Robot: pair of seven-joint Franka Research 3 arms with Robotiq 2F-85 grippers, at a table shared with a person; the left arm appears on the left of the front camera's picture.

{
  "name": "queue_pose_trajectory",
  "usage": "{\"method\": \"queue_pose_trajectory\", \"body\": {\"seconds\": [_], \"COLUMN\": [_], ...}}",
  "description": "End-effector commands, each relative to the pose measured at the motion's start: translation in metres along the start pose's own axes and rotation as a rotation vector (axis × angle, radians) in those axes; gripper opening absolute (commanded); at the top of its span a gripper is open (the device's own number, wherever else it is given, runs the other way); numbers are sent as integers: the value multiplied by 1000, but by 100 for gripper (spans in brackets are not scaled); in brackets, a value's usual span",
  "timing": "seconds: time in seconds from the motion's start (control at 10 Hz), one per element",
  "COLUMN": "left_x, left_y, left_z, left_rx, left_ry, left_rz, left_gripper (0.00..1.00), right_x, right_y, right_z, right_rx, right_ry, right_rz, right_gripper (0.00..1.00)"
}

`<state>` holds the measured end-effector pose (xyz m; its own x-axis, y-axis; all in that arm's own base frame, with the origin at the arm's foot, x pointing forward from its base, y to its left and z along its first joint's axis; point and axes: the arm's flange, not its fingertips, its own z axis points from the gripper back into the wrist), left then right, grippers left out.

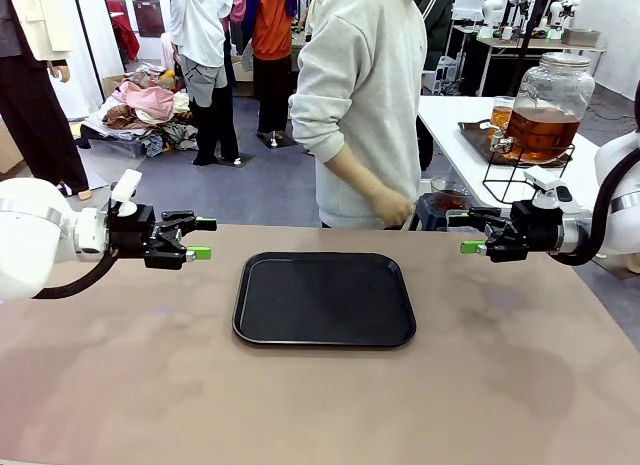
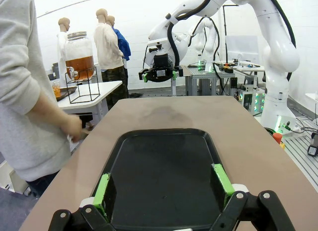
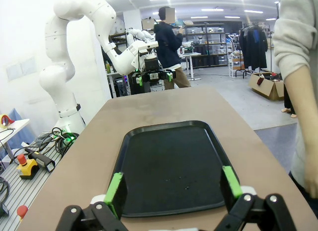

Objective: Pour the drink into the iced cup.
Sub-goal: Open the gripper to release the iced cup you were holding.

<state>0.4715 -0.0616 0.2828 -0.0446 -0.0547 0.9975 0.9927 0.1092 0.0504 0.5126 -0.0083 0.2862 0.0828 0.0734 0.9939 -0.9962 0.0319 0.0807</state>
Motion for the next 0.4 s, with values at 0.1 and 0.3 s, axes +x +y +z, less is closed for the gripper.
{"method": "queue_pose_trajectory", "body": {"seconds": [0.1,0.3], "left_x": [2,2], "left_y": [0,0], "left_z": [0,0], "left_rx": [10,10], "left_ry": [-9,-9], "left_rz": [-1,-1], "left_gripper": [100,100], "right_x": [3,3], "right_y": [-1,-1], "right_z": [0,0], "right_rx": [-3,-3], "right_ry": [8,8], "right_rz": [4,4], "right_gripper": [100,100]}}
